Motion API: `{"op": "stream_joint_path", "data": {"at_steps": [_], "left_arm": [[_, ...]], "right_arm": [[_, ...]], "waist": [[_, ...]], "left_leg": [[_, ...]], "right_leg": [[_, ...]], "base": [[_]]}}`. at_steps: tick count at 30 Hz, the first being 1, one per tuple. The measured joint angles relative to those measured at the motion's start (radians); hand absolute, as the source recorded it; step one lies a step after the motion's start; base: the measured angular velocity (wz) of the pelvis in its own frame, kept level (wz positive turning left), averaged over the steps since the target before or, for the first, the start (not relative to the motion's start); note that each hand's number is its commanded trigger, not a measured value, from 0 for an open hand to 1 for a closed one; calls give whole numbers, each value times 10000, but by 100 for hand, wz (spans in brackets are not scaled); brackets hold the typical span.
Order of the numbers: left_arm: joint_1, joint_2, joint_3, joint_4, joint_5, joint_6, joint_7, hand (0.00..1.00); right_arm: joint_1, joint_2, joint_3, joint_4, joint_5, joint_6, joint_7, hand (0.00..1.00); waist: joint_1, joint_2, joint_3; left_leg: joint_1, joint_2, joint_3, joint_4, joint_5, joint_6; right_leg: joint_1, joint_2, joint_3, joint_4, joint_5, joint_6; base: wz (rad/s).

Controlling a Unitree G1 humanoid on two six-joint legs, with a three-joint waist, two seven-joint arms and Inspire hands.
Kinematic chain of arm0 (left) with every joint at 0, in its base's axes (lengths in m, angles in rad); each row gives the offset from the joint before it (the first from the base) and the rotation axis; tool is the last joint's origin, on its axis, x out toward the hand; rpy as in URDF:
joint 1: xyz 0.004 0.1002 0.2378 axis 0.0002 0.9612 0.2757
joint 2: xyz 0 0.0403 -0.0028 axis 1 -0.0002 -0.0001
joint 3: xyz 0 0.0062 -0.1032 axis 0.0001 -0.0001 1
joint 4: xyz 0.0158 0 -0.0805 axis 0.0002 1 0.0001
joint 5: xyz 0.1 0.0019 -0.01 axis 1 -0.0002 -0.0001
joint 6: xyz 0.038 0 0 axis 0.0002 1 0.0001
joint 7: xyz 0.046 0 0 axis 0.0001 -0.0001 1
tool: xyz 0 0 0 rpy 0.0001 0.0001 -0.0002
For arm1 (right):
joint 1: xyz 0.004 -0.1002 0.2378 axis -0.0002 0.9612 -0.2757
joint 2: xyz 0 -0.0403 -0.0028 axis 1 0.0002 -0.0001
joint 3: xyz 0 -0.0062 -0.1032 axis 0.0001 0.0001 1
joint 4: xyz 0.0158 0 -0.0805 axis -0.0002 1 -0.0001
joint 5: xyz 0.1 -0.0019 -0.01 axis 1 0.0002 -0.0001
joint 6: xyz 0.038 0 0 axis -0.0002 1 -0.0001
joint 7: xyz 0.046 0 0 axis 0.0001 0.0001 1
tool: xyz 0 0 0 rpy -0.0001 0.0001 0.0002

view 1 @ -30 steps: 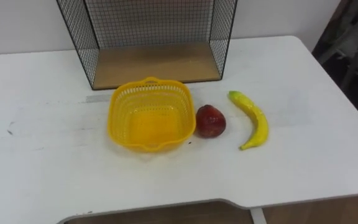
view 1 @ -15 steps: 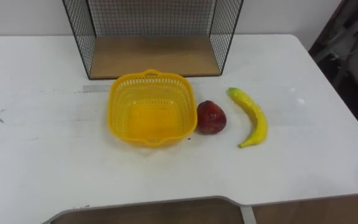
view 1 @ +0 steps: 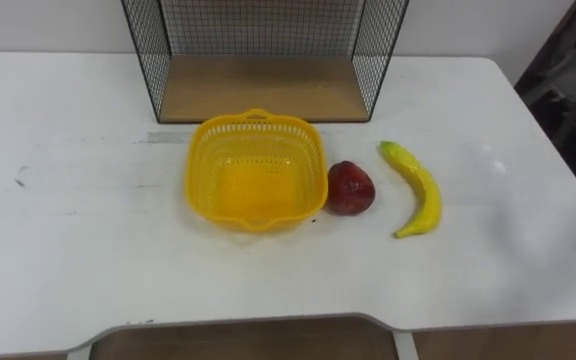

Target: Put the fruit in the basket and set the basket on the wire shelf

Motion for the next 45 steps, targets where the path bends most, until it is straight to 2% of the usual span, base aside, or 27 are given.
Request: {"op": "stream_joint_path", "data": {"at_steps": [1, 3, 8, 12, 19, 23, 28, 30, 37, 45], "left_arm": [[11, 1, 0, 16, 2, 5, 0, 0], [165, 23, -106, 18, 6, 12, 0, 0], [248, 24, -199, 22, 20, 8, -56, 0], [207, 36, -283, 65, 18, -35, -183, 0], [156, 45, -715, 234, 20, -62, -567, 0], [148, 62, -733, 326, 21, -62, -767, 0], [106, 81, -737, 330, 11, -106, -950, 0], [-27, 128, -782, 323, 11, -106, -1002, 0], [-435, 318, -967, 319, 181, -238, -946, 0], [-457, 384, -1086, 268, 428, -255, -852, 0]], "right_arm": [[-7, -1, 48, -37, 0, 0, 173, 0], [-98, -47, 435, -39, -4, 37, 900, 0], [-108, -189, 715, -35, -10, 100, 2327, 0], [-131, -313, 887, -34, -433, 100, 3328, 0], [-143, -333, 1629, 46, -1534, 100, 4809, 0], [-143, -448, 1880, 90, -1583, 100, 5265, 0], [-143, -473, 1881, 114, -1784, 100, 5688, 0], [-143, -481, 1885, 147, -1986, 106, 5931, 0], [-429, -647, 2356, 263, -2752, 109, 6658, 0], [-478, -657, 2373, 310, -3193, 110, 7065, 0]], "waist": [[35, 20, -12], [21, -87, 22], [101, -224, -32], [233, -193, -41], [294, -62, 15], [294, -106, 31], [291, -259, 4], [291, -337, -37], [374, -288, -6], [498, -224, 0]], "left_leg": [[3, 0, 1, 10, 0, 0], [47, 0, -2, 21, 2, 4], [-55, -3, -58, 62, 2, 4], [-20, -1, -154, 68, 2, 3], [-33, 0, -267, 108, 2, 4], [-67, -13, -340, 159, 14, 24], [-110, -65, -452, 200, 39, 63], [-199, -83, -485, 242, 40, 66], [-232, -131, -483, 234, 48, 81], [-221, -134, -491, 199, 67, 111]], "right_leg": [[0, -3, 16, 0, 0, 0], [-12, -12, 35, -28, 1, -1], [27, -4, -30, -156, 62, 14], [195, 4, -112, -154, 75, 13], [184, -7, -187, -123, 79, 6], [167, -77, -261, -121, 83, -2], [179, -126, -375, -153, 79, 5], [185, -118, -405, -153, 91, 23], [175, -140, -391, -149, 123, 70], [146, -143, -404, -155, 124, 71]], "base": [[0], [0], [4], [6], [4], [5], [7], [6], [0], [0]]}}
